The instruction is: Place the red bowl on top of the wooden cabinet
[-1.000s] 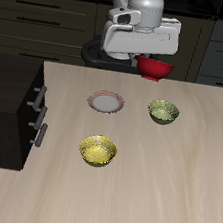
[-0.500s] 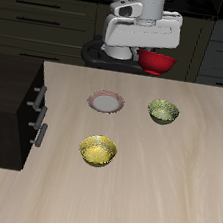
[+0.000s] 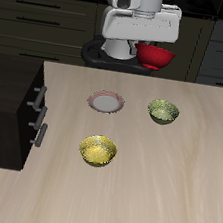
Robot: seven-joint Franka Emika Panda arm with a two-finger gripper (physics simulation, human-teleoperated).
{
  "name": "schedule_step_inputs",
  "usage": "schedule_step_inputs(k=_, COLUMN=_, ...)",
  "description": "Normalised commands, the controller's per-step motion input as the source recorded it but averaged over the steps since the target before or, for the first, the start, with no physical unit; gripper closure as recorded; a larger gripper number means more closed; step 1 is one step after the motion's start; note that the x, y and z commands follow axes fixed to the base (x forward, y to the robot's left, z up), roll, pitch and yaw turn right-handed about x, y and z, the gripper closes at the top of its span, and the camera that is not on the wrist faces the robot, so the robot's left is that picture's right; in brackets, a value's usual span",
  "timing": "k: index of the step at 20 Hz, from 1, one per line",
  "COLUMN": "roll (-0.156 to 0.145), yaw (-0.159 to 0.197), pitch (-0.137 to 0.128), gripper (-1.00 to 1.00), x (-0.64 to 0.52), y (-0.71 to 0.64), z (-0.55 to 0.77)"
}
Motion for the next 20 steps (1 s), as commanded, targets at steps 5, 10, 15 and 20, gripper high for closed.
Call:
schedule_step_inputs(k=5, roll=-0.016, yaw=-0.021, pitch=-0.006, gripper=1.0, x=-0.01, y=-0.03, z=0.08)
schedule_step_inputs(k=10, roll=-0.022, yaw=-0.01, pitch=-0.01, gripper=1.0, x=-0.07, y=-0.09, z=0.14)
schedule_step_inputs(k=15, roll=-0.025, yaw=-0.013, pitch=-0.007, gripper=1.0, x=-0.11, y=-0.11, z=0.06)
schedule_step_inputs(k=20, roll=-0.004, yaw=0.004, pitch=-0.001, gripper=1.0, x=-0.03, y=0.08, z=0.03)
